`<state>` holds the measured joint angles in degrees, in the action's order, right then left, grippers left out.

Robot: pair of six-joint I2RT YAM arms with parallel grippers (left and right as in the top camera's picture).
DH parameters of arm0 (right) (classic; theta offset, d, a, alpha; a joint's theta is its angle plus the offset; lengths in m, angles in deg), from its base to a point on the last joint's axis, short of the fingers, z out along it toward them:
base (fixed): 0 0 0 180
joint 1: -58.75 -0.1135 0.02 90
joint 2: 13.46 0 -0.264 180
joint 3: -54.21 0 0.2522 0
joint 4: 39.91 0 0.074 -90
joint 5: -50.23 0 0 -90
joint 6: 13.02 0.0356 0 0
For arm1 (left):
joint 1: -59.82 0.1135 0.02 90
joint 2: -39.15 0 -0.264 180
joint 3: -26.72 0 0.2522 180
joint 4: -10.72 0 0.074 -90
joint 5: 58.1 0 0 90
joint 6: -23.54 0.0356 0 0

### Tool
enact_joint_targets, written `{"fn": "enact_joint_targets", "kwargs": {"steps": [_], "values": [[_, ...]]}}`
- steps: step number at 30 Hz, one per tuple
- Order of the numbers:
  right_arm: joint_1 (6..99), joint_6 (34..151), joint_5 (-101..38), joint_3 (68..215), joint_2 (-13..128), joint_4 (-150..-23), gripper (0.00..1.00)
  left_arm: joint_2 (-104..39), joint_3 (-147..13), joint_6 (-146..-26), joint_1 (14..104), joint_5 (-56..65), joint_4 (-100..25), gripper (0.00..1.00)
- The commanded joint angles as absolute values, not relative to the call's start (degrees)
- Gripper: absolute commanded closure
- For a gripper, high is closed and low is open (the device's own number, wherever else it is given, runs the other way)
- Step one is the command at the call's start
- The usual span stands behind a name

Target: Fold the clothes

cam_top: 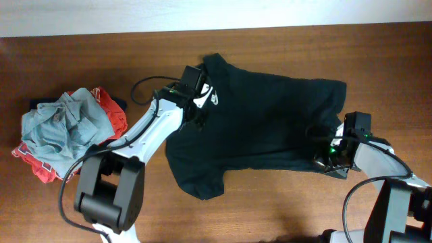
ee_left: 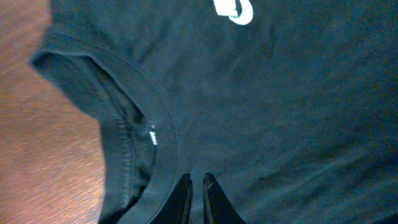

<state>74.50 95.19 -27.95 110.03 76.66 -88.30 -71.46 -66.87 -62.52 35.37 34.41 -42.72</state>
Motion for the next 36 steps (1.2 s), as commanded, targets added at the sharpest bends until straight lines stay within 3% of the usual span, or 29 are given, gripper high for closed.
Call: {"fn": "enact_joint_targets", "kwargs": {"steps": [1,13,18,26,34,36], "values": [[74.15,102.76,-38.53,106.80,79.18,-94.70,0.96,-74.54,-67.48,-60.33,35.59,32.48,-42.87,0.92],[74.22,107.00,-41.94,107.54,79.16,-100.61,0.96,-75.07,-67.48,-60.33,35.61,32.50,-42.59,0.87],[74.57,107.46,-26.53,108.42,79.16,-105.59,0.96,-75.07,-67.48,-60.33,35.61,32.50,-43.18,0.80],[74.57,107.24,-25.18,108.46,78.02,-105.72,0.96,-75.07,-67.48,-60.33,35.61,32.53,-43.81,0.78],[74.52,103.76,-24.94,117.68,63.07,-118.11,0.95,-75.07,-67.48,-60.33,35.61,32.55,-44.05,0.57],[74.52,102.56,-24.98,121.16,59.29,-119.97,0.82,-75.07,-67.48,-60.33,35.61,32.53,-44.05,0.53]]}}
